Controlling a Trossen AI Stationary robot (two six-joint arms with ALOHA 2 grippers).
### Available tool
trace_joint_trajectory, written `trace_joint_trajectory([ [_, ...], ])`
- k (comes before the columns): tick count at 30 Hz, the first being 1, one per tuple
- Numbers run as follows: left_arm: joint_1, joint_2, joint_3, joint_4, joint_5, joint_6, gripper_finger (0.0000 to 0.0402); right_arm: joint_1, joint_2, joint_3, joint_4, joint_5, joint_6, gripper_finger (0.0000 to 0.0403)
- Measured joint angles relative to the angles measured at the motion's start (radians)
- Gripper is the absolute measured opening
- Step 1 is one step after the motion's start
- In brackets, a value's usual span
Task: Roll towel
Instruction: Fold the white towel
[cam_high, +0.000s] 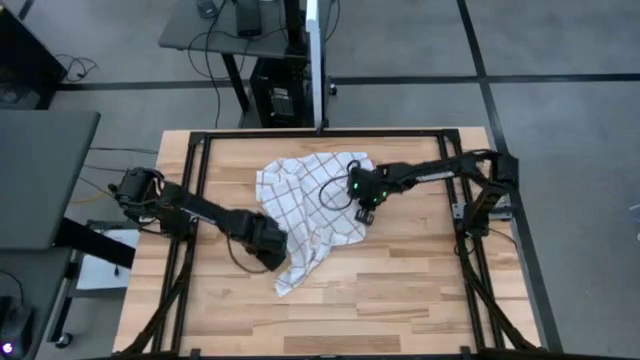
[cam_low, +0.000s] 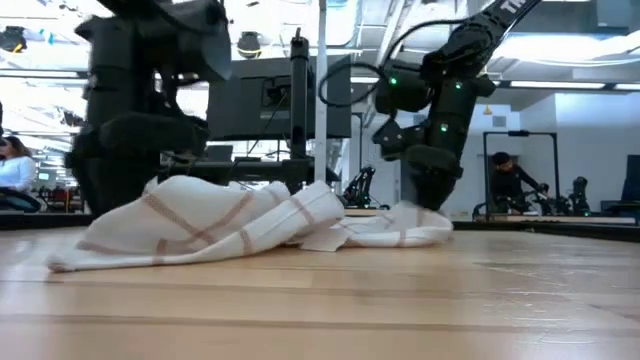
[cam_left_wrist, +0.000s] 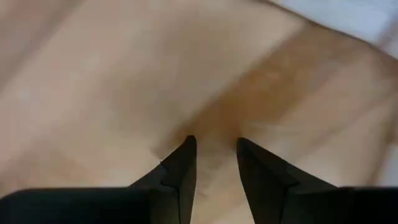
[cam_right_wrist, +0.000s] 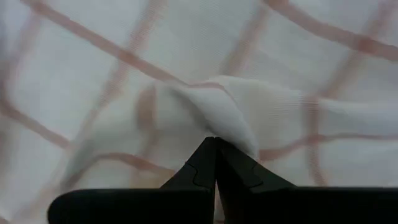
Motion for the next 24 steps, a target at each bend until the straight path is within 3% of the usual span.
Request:
trace_joint_trajectory([
  [4, 0.012, -0.086, 0.082, 0.012, -0.189, 0.008, 0.0098, -0.013, -0.023, 0.0, 0.006, -0.071, -0.028, 0.0],
  [8, 0.109, -0.136, 0.102, 0.003, -0.3, 0.16, 0.0098, 0.033, -0.012, 0.0, 0.084, -0.08, -0.027, 0.0],
  [14, 0.262, -0.1, 0.064, 0.095, -0.291, 0.365, 0.0098, 0.086, 0.014, 0.002, 0.266, -0.088, 0.073, 0.0],
  [17, 0.303, -0.071, 0.044, 0.193, -0.215, 0.404, 0.0098, 0.084, 0.027, 0.001, 0.302, -0.083, 0.118, 0.0],
  [24, 0.305, 0.052, 0.024, 0.192, -0.143, 0.406, 0.0098, 0.084, 0.129, 0.003, 0.361, -0.081, 0.156, 0.0],
])
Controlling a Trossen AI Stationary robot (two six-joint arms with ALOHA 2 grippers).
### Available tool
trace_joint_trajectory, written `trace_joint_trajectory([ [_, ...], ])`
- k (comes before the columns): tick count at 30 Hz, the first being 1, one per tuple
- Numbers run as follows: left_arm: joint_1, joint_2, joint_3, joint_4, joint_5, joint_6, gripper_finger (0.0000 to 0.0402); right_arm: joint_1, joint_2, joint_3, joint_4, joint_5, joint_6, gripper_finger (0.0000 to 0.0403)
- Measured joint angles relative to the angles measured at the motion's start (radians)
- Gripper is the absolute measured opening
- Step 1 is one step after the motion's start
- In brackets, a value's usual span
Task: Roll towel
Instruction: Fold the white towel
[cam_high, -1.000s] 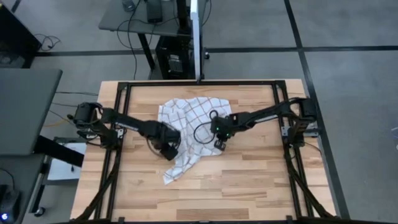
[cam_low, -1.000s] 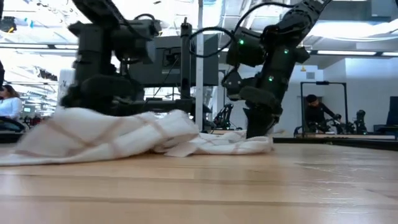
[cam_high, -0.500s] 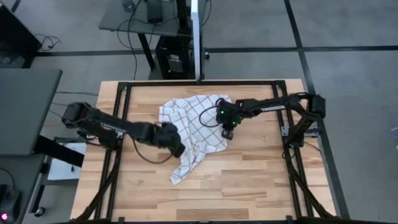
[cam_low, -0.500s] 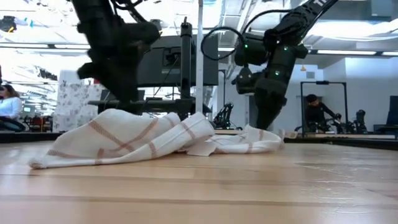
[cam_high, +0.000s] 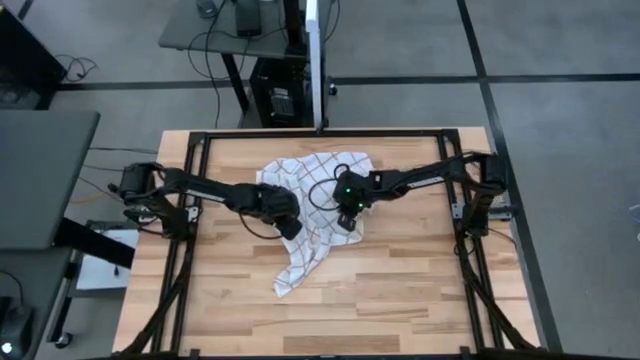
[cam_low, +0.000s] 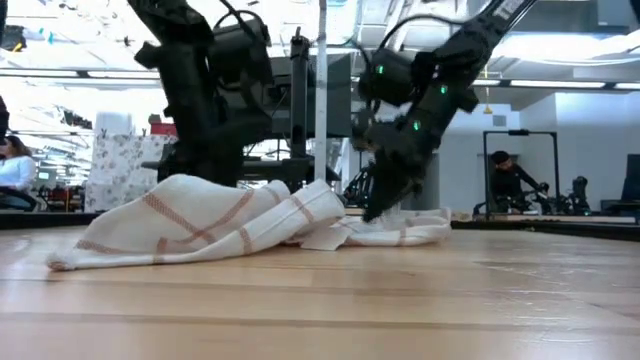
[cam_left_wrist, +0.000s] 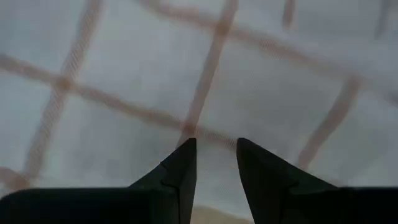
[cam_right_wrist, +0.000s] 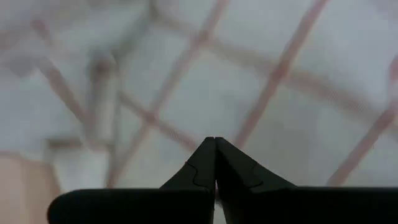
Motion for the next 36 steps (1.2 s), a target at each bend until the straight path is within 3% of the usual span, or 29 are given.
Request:
trace_joint_trajectory([
  [8, -0.069, -0.009, 0.003, -0.165, 0.079, -0.057, 0.0097, -0.034, 0.008, 0.008, -0.106, -0.006, -0.064, 0.0],
  [15, -0.247, -0.051, 0.001, -0.299, 0.085, -0.222, 0.0097, -0.147, 0.004, 0.009, -0.244, -0.015, -0.17, 0.0],
  [19, -0.369, -0.052, 0.001, -0.347, 0.106, -0.394, 0.0097, -0.222, -0.01, 0.008, -0.317, -0.014, -0.232, 0.0],
  [22, -0.44, -0.052, 0.001, -0.354, 0.065, -0.536, 0.0097, -0.259, -0.028, 0.004, -0.328, -0.008, -0.237, 0.0],
  [25, -0.441, -0.102, 0.031, -0.358, -0.068, -0.606, 0.0097, -0.265, -0.047, 0.001, -0.304, 0.001, -0.237, 0.0],
  [27, -0.408, -0.156, 0.057, -0.338, -0.178, -0.579, 0.0097, -0.254, -0.051, 0.001, -0.284, 0.009, -0.237, 0.0],
  [29, -0.34, -0.201, 0.058, -0.312, -0.22, -0.477, 0.0097, -0.238, -0.051, 0.001, -0.269, 0.012, -0.237, 0.0],
  [33, -0.165, -0.222, 0.045, -0.203, -0.204, -0.208, 0.0097, -0.19, -0.048, 0.001, -0.236, 0.012, -0.229, 0.0],
  [36, -0.045, -0.208, 0.014, -0.003, -0.149, -0.024, 0.0097, -0.159, -0.048, 0.0, -0.21, 0.004, -0.2, 0.0],
])
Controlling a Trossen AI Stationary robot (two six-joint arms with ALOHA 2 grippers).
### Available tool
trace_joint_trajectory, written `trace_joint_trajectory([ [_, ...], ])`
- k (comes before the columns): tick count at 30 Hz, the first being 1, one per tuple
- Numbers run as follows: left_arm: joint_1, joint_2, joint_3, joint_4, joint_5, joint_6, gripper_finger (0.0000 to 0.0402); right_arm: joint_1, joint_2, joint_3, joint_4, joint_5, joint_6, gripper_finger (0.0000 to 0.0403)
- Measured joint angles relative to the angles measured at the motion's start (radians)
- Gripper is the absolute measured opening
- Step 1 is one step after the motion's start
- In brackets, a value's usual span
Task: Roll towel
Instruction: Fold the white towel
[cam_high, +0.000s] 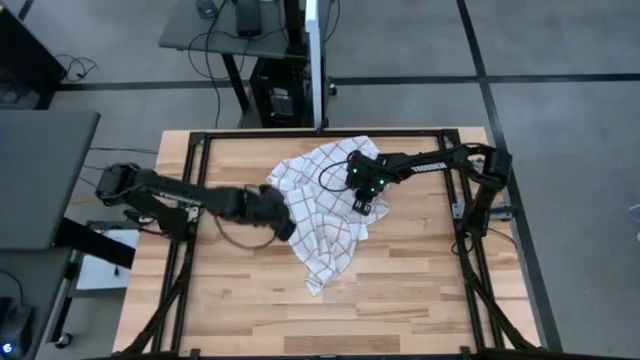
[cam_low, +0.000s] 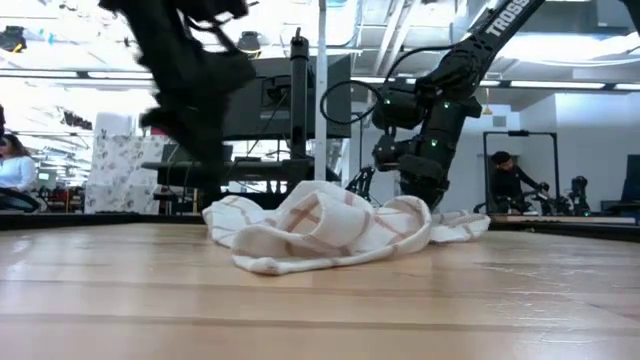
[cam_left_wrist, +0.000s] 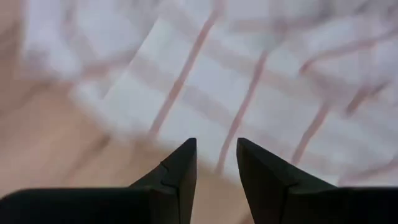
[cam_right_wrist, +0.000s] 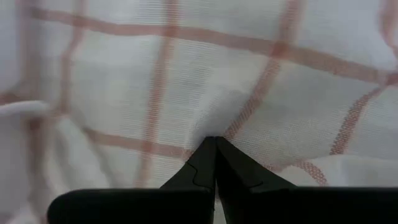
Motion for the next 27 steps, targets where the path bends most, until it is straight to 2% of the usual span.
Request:
trace_joint_trajectory([
  [3, 0.101, 0.045, -0.021, 0.109, 0.103, 0.109, 0.0097, 0.016, 0.0, 0.0, 0.013, -0.001, 0.031, 0.0],
  [5, 0.143, 0.09, -0.021, 0.133, 0.129, 0.153, 0.0097, 0.021, 0.0, 0.0, 0.025, -0.002, 0.047, 0.0],
  [9, 0.185, 0.182, -0.021, 0.124, 0.135, 0.207, 0.0097, 0.022, 0.0, 0.0, 0.029, -0.005, 0.061, 0.0],
  [12, 0.197, 0.231, -0.021, 0.1, 0.207, 0.208, 0.0097, 0.021, 0.0, 0.0, 0.026, -0.007, 0.061, 0.0],
  [15, 0.185, 0.258, -0.015, 0.054, 0.26, 0.19, 0.0097, 0.013, -0.002, -0.015, 0.031, -0.007, 0.057, 0.0],
  [18, 0.15, 0.258, -0.015, -0.022, 0.258, 0.164, 0.0097, 0.002, -0.007, -0.047, 0.054, -0.013, 0.053, 0.0],
  [27, 0.009, 0.143, -0.023, -0.27, 0.285, -0.007, 0.0097, -0.066, -0.017, -0.138, 0.037, -0.045, 0.009, 0.0],
])
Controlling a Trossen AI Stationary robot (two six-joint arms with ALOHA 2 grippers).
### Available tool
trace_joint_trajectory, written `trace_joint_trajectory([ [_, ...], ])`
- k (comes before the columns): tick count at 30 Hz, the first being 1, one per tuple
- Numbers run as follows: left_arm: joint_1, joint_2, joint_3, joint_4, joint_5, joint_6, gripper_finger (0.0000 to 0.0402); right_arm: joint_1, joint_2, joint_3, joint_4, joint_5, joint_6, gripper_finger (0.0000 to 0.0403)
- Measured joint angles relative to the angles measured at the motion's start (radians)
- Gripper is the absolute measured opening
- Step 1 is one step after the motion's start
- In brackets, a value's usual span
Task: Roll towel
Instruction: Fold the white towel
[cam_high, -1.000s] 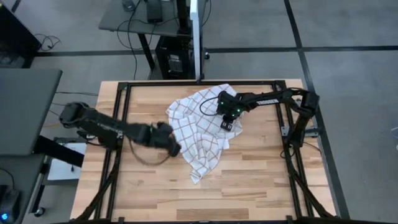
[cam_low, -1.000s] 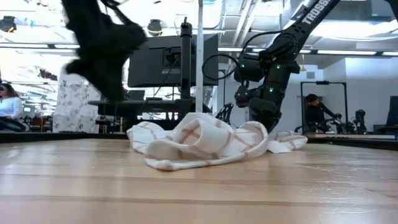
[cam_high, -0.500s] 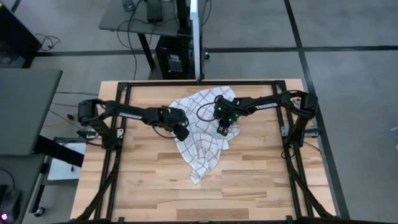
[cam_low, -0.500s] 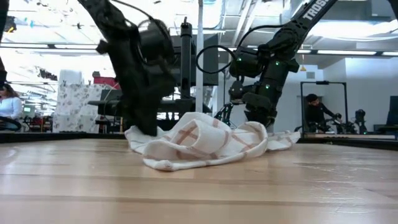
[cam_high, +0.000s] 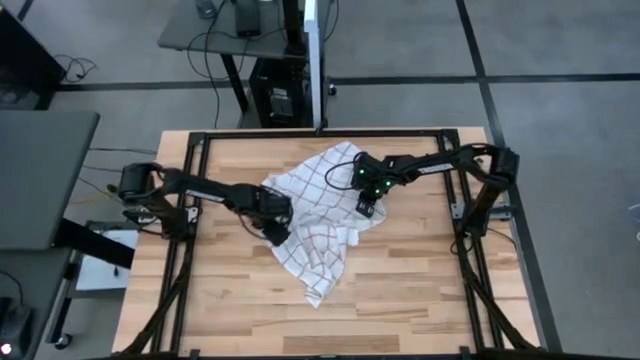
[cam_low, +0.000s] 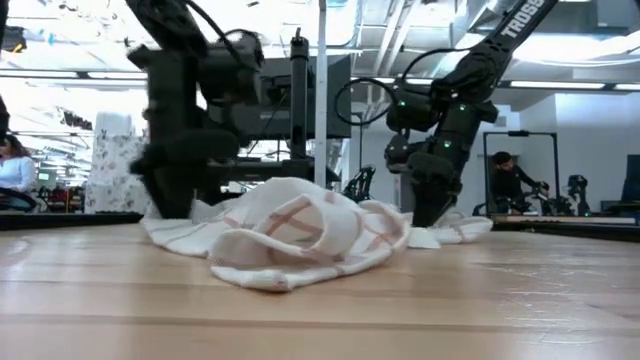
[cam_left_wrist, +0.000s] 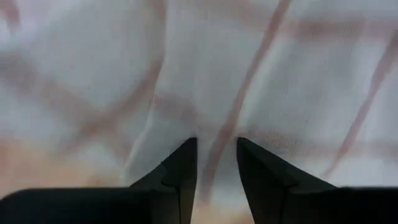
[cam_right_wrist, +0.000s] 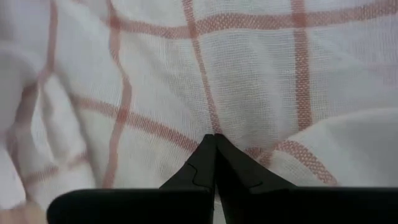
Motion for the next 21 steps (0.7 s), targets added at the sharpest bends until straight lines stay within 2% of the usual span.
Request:
trace_joint_trajectory([
  [5, -0.147, -0.018, -0.001, -0.097, 0.014, -0.144, 0.0097, -0.045, 0.0, -0.001, -0.013, -0.005, -0.048, 0.0],
  [9, -0.275, -0.015, -0.04, -0.023, 0.016, -0.303, 0.0097, -0.081, -0.001, -0.001, -0.017, 0.001, -0.069, 0.0],
  [12, -0.33, -0.024, -0.052, 0.035, -0.008, -0.423, 0.0097, -0.091, -0.001, 0.0, -0.017, -0.009, -0.073, 0.0],
  [17, -0.279, -0.13, 0.013, 0.065, -0.201, -0.386, 0.0098, -0.073, -0.001, 0.011, -0.011, -0.001, -0.089, 0.0],
  [19, -0.209, -0.163, 0.023, 0.121, -0.219, -0.337, 0.0098, -0.063, 0.002, 0.022, -0.008, 0.013, -0.091, 0.0],
  [21, -0.131, -0.177, 0.024, 0.219, -0.187, -0.266, 0.0098, -0.056, 0.005, 0.032, -0.008, 0.019, -0.091, 0.0],
])
